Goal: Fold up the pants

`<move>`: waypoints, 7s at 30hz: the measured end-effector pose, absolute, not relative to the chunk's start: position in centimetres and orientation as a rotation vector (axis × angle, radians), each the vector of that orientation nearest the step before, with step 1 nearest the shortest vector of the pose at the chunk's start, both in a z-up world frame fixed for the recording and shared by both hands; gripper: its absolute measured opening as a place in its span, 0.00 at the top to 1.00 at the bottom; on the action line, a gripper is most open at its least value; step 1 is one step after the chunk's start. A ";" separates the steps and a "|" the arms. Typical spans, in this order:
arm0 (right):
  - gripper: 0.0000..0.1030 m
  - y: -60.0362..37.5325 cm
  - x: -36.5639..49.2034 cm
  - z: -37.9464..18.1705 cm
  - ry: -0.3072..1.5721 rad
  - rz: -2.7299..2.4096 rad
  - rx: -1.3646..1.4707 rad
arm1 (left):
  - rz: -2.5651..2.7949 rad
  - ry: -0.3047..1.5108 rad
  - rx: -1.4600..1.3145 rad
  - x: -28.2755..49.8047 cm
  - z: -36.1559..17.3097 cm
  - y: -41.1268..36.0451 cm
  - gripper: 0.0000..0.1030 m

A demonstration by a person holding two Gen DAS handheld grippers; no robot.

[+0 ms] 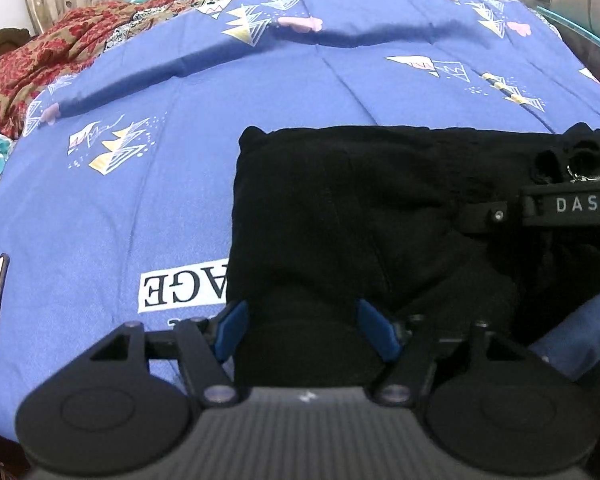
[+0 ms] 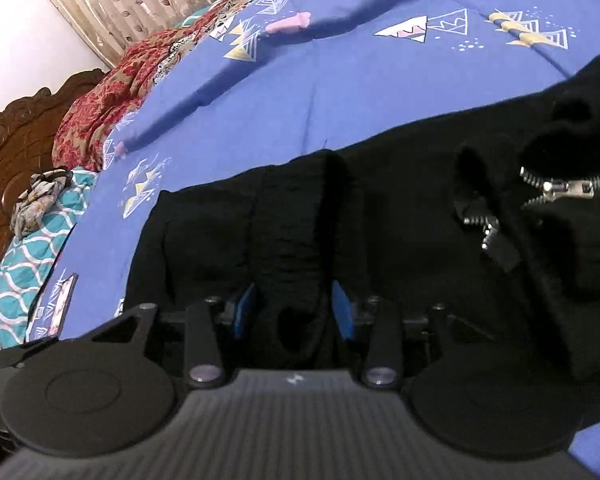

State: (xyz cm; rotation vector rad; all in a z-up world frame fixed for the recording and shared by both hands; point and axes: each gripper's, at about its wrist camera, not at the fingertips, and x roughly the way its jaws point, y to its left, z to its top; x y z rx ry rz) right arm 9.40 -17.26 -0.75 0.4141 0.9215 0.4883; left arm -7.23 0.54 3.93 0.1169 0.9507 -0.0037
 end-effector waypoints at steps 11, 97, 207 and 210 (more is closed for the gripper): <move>0.55 -25.6 5.1 4.2 0.594 0.339 0.448 | -0.049 0.797 0.092 -8.3 9.6 0.7 0.36; 0.87 -6.0 1.1 6.4 0.630 0.935 0.089 | -0.151 0.958 -0.517 0.1 9.8 12.0 0.69; 0.65 -15.1 5.8 0.8 0.861 0.572 0.478 | -0.069 1.056 -0.271 -5.5 1.4 10.0 0.00; 0.65 -15.2 5.8 0.8 0.860 0.572 0.478 | -0.067 1.050 -0.271 -5.6 1.5 10.0 0.00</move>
